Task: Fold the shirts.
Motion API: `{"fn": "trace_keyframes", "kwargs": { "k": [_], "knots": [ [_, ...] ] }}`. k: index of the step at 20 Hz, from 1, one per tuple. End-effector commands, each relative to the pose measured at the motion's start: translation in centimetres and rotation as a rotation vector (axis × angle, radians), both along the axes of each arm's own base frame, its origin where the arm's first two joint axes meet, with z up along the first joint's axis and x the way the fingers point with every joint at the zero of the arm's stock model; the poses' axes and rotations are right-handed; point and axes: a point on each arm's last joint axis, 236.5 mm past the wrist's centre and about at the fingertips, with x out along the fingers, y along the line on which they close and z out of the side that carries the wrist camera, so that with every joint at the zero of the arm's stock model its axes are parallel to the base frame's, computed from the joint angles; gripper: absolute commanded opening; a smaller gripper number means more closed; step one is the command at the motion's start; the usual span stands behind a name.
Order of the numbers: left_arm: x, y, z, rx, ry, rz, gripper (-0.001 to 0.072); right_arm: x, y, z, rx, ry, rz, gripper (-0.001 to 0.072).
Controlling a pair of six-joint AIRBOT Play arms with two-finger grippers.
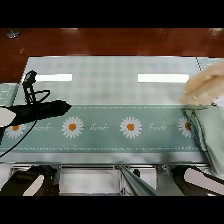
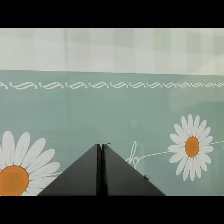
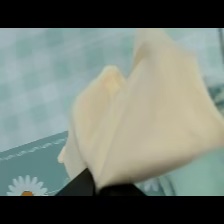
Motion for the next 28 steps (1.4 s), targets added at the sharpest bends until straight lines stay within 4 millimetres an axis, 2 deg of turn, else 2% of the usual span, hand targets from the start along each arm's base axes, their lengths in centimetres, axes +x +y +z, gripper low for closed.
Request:
{"fn": "trace_keyframes", "kwargs": {
  "k": [1, 3, 5, 6, 7, 8, 9, 10, 12, 14, 15, 16, 18, 19, 20, 21, 22, 23, 24, 25, 26, 27, 28],
  "knots": [
    [0.4, 0.1, 0.2, 0.0, -0.017, 0.011, 0.0022, -9.0, -5.9, -2.4, -0.064, 0.133, -0.255, 0.0022],
    [1.0, 0.3, 0.5, -0.001, -0.042, 0.027, 0.0022, -14.0, -6.6, -4.3, -0.053, 0.193, -0.393, 0.0022],
    [1.3, 0.4, 0.7, -0.002, -0.056, 0.036, 0.0022, -20.8, -7.6, -6.2, -0.087, 0.298, -0.613, 0.0022],
    [1.4, 0.4, 0.7, -0.002, -0.058, 0.037, 0.0022, -23.5, -7.7, -7.2, -0.087, 0.342, -0.726, 0.0022],
    [1.4, 0.4, 0.8, -0.002, -0.059, 0.038, 0.0022, -25.3, -7.4, -8.3, -0.077, 0.367, -0.8, 0.0031],
    [1.5, 0.5, 0.8, -0.001, -0.062, 0.04, 0.0022, -26.1, -7.0, -9.6, -0.058, 0.376, -0.851, 0.0239],
    [1.6, 0.5, 0.8, -0.001, -0.066, 0.043, 0.0022, -26.4, -6.7, -10.6, -0.041, 0.387, -0.866, 0.0563],
    [1.7, 0.6, 0.9, -0.001, -0.071, 0.047, 0.0022, -26.0, -6.9, -11.1, -0.033, 0.384, -0.855, 0.0634],
    [2.2, 0.7, 0.7, 0.0, -0.078, 0.059, 0.0022, -23.5, -7.9, -10.9, -0.023, 0.312, -0.797, 0.0633],
    [3.2, 1.1, 0.7, 0.014, -0.09, 0.062, 0.0022, -19.7, -9.5, -9.4, -0.005, 0.179, -0.748, 0.0628],
    [4.0, 1.3, 1.2, 0.02, -0.095, 0.062, 0.0022, -17.2, -10.2, -8.3, 0.024, 0.093, -0.715, 0.06],
    [5.0, 1.7, 2.4, 0.021, -0.109, 0.067, 0.0022, -14.4, -10.7, -6.9, 0.062, 0.004, -0.677, 0.052],
    [8.0, 2.3, 7.2, 0.017, -0.179, 0.068, 0.0022, -7.4, -9.8, -3.3, 0.153, -0.183, -0.504, 0.0165],
    [9.4, 2.1, 10.1, 0.016, -0.227, 0.055, 0.0022, -3.3, -8.0, -1.5, 0.181, -0.263, -0.355, 0.0021],
    [10.9, 1.7, 13.5, 0.012, -0.278, 0.036, 0.0021, 0.2, -5.6, -0.2, 0.193, -0.316, -0.225, 0.0022],
    [11.9, 1.0, 16.4, 0.009, -0.321, 0.008, 0.0021, 3.5, -2.5, 0.4, 0.186, -0.339, -0.087, 0.0021],
    [12.8, 0.0, 19.2, 0.006, -0.357, -0.029, 0.0021, 6.1, 1.0, 0.3, 0.167, -0.345, 0.048, 0.0022],
    [13.1, -1.1, 21.0, 0.006, -0.372, -0.07, 0.0021, 8.3, 4.9, -0.5, 0.146, -0.333, 0.169, 0.0022],
    [13.1, -2.1, 21.8, 0.008, -0.372, -0.113, 0.0021, 9.7, 8.4, -1.7, 0.12, -0.304, 0.266, 0.0022],
    [12.9, -3.3, 21.6, 0.013, -0.351, -0.154, 0.0021, 10.8, 12.0, -3.5, 0.082, -0.259, 0.361, 0.0021],
    [12.6, -3.9, 20.3, 0.04, -0.321, -0.182, 0.0021, 11.4, 14.9, -5.5, 0.04, -0.216, 0.442, 0.0022],
    [12.2, -3.9, 17.8, 0.093, -0.268, -0.192, 0.0021, 11.8, 17.7, -8.1, -0.007, -0.165, 0.515, 0.0021],
    [12.0, -3.7, 14.8, 0.144, -0.203, -0.175, 0.0021, 11.9, 19.5, -10.8, -0.052, -0.116, 0.565, 0.0021]
  ]
}}
